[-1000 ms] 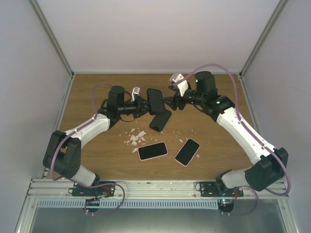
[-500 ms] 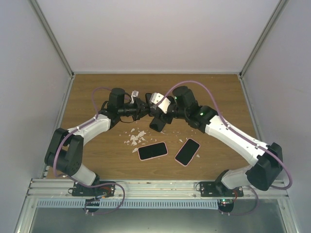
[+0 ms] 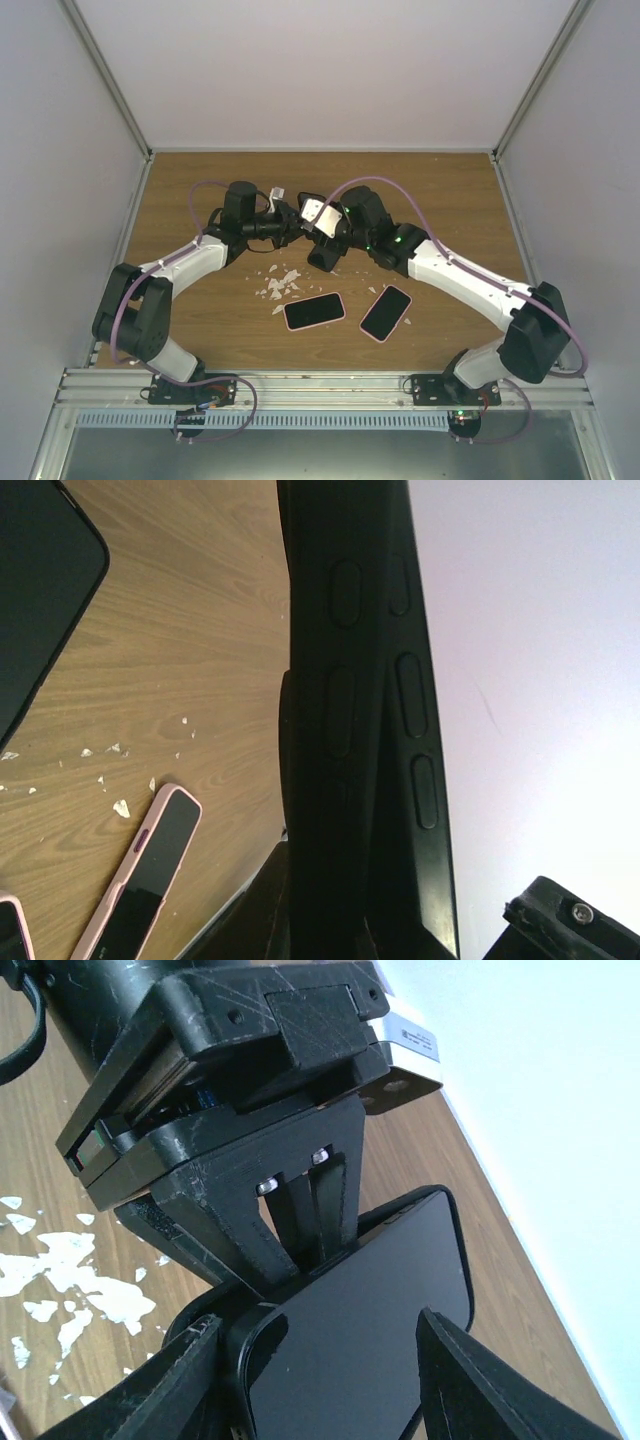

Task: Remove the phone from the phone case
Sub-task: Remove the phone case from the phone.

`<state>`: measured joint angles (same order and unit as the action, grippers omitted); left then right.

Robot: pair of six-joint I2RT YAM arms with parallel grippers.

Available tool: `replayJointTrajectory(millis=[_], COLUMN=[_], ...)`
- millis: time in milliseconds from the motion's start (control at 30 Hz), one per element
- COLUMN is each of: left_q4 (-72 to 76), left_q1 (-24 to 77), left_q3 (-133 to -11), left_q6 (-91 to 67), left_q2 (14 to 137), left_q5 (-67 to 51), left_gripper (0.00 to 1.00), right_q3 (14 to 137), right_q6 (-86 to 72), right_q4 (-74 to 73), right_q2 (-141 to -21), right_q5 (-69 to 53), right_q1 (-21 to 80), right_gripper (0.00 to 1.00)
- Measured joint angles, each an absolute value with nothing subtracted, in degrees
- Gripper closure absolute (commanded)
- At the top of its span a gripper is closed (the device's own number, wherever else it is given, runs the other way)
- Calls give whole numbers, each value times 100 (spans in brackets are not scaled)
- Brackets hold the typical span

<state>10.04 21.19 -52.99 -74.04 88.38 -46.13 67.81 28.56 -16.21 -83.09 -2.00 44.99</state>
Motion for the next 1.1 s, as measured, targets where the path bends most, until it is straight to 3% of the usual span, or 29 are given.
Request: replayJointTrajectory(millis=[400, 733, 1100], left_q4=[1063, 1111, 1142], left_q1=[2088, 2084, 2088], left_q3=[-5299, -5299, -5299], left_q6=[-7463, -7441, -7338], left_q2=[8925, 8958, 8982], left_q5=[-4475, -4449, -4453], left_gripper=[100, 100, 100], right_q3=[6366, 5907, 5581], right_q6=[3323, 3815, 4241], right_q4=[-843, -97, 414], right_q2=[-8342, -8331, -8313], right_q5=[353, 576, 762], right_q1=[4637, 4672, 4709], right_gripper=[63, 65, 83])
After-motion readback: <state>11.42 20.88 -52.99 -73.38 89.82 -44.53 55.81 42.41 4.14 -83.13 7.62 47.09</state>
